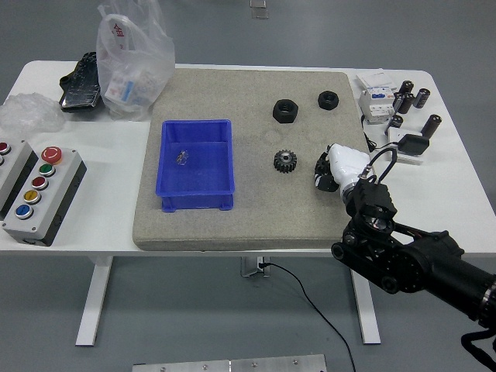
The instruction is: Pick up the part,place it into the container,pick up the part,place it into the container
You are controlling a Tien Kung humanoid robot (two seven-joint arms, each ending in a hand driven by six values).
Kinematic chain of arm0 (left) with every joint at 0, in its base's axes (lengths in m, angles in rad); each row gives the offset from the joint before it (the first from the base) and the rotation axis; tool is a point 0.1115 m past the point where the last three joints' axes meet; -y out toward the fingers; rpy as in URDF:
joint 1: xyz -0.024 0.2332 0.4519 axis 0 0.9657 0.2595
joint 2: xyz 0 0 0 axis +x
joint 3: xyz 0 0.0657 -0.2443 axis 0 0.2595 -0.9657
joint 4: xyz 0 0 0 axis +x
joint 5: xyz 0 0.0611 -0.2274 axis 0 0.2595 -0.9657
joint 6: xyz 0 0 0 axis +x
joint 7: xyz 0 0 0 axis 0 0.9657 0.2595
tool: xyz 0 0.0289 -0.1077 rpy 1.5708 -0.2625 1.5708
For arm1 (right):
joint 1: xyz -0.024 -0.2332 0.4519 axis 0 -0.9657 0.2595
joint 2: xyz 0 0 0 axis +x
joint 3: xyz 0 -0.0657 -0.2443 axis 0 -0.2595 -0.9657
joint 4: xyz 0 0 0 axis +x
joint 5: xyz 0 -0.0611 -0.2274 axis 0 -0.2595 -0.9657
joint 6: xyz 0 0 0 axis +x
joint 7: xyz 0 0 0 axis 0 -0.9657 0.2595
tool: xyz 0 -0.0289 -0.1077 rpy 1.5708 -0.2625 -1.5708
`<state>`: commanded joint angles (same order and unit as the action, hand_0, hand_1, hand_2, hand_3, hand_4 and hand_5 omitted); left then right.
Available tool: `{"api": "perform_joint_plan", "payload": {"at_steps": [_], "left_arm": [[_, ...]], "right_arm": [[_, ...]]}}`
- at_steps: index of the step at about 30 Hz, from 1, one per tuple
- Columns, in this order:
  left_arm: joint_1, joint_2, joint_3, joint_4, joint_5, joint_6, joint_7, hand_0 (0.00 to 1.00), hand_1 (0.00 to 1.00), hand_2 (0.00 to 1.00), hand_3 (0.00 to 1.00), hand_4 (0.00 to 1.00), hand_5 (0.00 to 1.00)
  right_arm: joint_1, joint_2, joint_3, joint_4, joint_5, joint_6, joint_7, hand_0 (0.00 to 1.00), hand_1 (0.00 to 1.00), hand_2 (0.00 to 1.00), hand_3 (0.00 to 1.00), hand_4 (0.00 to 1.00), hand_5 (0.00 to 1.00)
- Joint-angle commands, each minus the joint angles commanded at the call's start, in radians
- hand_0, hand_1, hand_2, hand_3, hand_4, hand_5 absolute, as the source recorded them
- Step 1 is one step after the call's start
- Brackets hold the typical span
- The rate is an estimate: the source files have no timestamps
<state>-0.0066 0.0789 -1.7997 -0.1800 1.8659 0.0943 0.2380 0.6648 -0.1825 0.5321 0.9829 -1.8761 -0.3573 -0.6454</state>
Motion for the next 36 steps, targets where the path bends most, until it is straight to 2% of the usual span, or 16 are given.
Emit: {"api": "perform_joint_plan", "payload": {"at_steps": [8, 24, 30, 36], "left_arm": [[0.0, 0.001, -0.002, 0.0, 0.0, 0.001, 0.001, 0.742, 0.648, 0.615, 0.743, 0.753, 0.606], [-0.002, 0.003, -0.003, 0.0, -0.002, -0.002, 0.005, 0.742, 0.647, 0.615, 0.743, 0.753, 0.608], [0.0, 0.002, -0.007, 0.0, 0.0, -0.001, 0.008, 0.741, 0.647, 0.615, 0.743, 0.753, 0.608], [-0.002, 0.004, -0.003, 0.0, -0.004, -0.002, 0.006, 0.741, 0.646, 0.615, 0.743, 0.753, 0.609]], "right_arm": [[0.01, -0.008, 0.024, 0.022, 0.013, -0.037, 0.0, 0.218, 0.446, 0.389, 0.479, 0.53, 0.086], [0.051, -0.005, 0.046, 0.095, 0.246, -0.204, 0.0, 0.211, 0.438, 0.382, 0.463, 0.52, 0.093], [0.061, -0.004, 0.038, 0.133, 0.324, -0.237, 0.001, 0.21, 0.437, 0.372, 0.455, 0.509, 0.099], [0.085, 0.003, 0.019, 0.175, 0.33, -0.259, 0.011, 0.207, 0.436, 0.361, 0.448, 0.501, 0.098]]}}
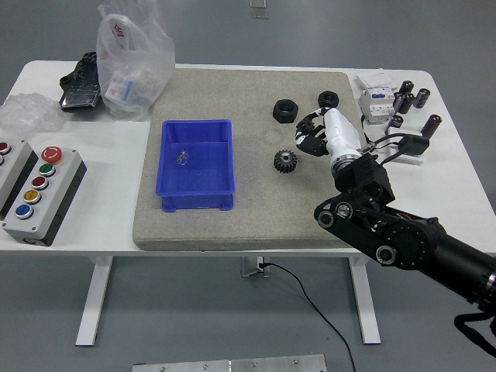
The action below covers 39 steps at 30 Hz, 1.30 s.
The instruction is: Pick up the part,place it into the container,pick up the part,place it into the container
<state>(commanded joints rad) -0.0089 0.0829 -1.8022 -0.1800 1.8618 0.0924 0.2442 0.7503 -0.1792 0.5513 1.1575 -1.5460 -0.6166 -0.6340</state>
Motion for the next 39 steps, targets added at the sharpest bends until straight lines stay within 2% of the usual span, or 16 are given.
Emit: {"api": "perform_joint_plan", "payload": {"at_steps": [9, 21, 32, 39], "left_arm": [[-0.002, -0.002, 0.004, 0.0, 0.0, -0.001, 0.001, 0.741, 0.646, 0.615, 0.742, 0.753, 0.609], [-0.004, -0.001, 0.003, 0.0, 0.001, 0.0, 0.004, 0.741, 0.646, 0.614, 0.742, 0.754, 0.61], [-0.003, 0.002, 0.004, 0.0, 0.0, -0.002, 0.009, 0.741, 0.646, 0.614, 0.741, 0.754, 0.609], [-0.006, 0.005, 0.005, 0.0, 0.001, -0.003, 0.011, 0.741, 0.646, 0.614, 0.742, 0.754, 0.608]], "right_arm": [[0.048, 0.037, -0.038, 0.029, -0.002, -0.028, 0.031, 0.21, 0.436, 0.362, 0.453, 0.504, 0.092], [0.079, 0.054, -0.076, 0.067, 0.053, -0.029, 0.109, 0.212, 0.435, 0.358, 0.451, 0.506, 0.086], [0.119, 0.086, -0.207, 0.087, 0.152, -0.029, 0.157, 0.217, 0.437, 0.356, 0.453, 0.508, 0.083], [0.149, 0.111, -0.249, 0.084, 0.164, -0.028, 0.168, 0.22, 0.439, 0.355, 0.452, 0.508, 0.083]]}}
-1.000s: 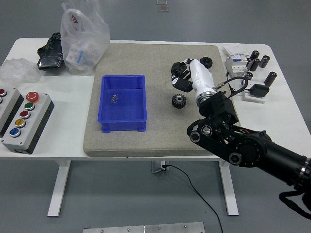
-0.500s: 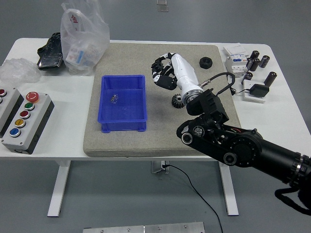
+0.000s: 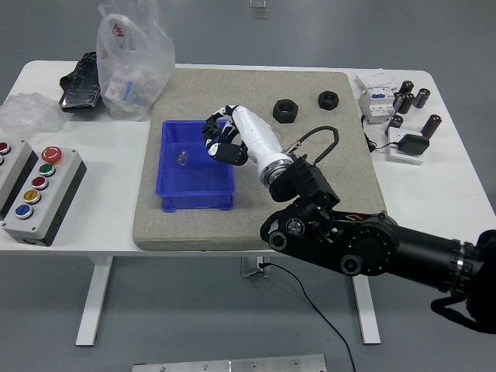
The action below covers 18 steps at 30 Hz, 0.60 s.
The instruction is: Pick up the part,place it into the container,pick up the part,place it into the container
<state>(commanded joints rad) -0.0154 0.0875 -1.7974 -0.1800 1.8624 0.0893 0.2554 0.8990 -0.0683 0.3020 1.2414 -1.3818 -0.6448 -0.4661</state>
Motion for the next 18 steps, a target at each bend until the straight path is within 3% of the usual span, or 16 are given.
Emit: {"api": "perform_joint_plan", "payload": {"at_steps": [4, 8, 9, 18], "left_arm": [[0.001, 0.001, -0.002, 0.0, 0.001, 0.001, 0.001, 0.741, 0.646, 0.614, 0.742, 0.754, 0.608], [0.001, 0.003, -0.004, 0.0, 0.001, 0.002, 0.002, 0.741, 0.647, 0.614, 0.742, 0.754, 0.608], [0.001, 0.004, -0.004, 0.0, 0.0, 0.002, 0.002, 0.741, 0.647, 0.614, 0.742, 0.754, 0.608], [0.001, 0.002, -0.005, 0.0, 0.004, 0.002, 0.003, 0.741, 0.647, 0.615, 0.743, 0.753, 0.605]], "right_arm": [[0.02, 0.014, -0.024, -0.012, -0.083, 0.042, -0.065, 0.22, 0.439, 0.355, 0.452, 0.508, 0.083], [0.047, 0.035, -0.054, -0.033, -0.206, 0.126, -0.161, 0.226, 0.441, 0.355, 0.456, 0.512, 0.082], [0.052, 0.043, -0.064, -0.044, -0.258, 0.168, -0.179, 0.226, 0.441, 0.355, 0.456, 0.512, 0.082], [0.05, 0.054, -0.075, -0.054, -0.373, 0.282, -0.179, 0.235, 0.451, 0.369, 0.471, 0.529, 0.069]]}}
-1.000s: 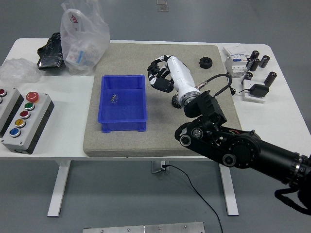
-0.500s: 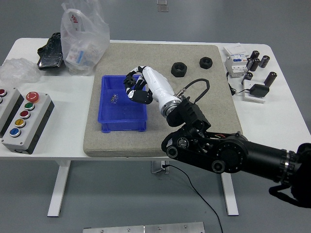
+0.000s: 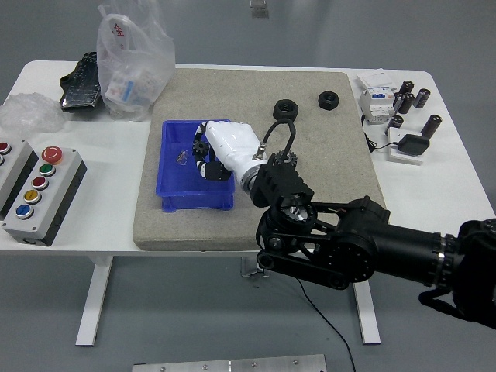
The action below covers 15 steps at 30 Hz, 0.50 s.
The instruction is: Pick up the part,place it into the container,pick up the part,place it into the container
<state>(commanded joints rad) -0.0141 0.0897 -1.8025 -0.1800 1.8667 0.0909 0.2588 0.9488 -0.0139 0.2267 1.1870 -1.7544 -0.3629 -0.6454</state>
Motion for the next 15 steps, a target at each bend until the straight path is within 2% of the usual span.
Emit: {"api": "perform_joint_plan", "payload": {"at_steps": [15], "left_arm": [[-0.003, 0.0, -0.002, 0.0, 0.008, 0.0, -0.001, 0.741, 0.646, 0.614, 0.743, 0.752, 0.604]], "right_arm": [[-0.014, 0.012, -0.025, -0.072, -0.007, 0.049, 0.0, 0.237, 0.454, 0.378, 0.493, 0.54, 0.051]]}}
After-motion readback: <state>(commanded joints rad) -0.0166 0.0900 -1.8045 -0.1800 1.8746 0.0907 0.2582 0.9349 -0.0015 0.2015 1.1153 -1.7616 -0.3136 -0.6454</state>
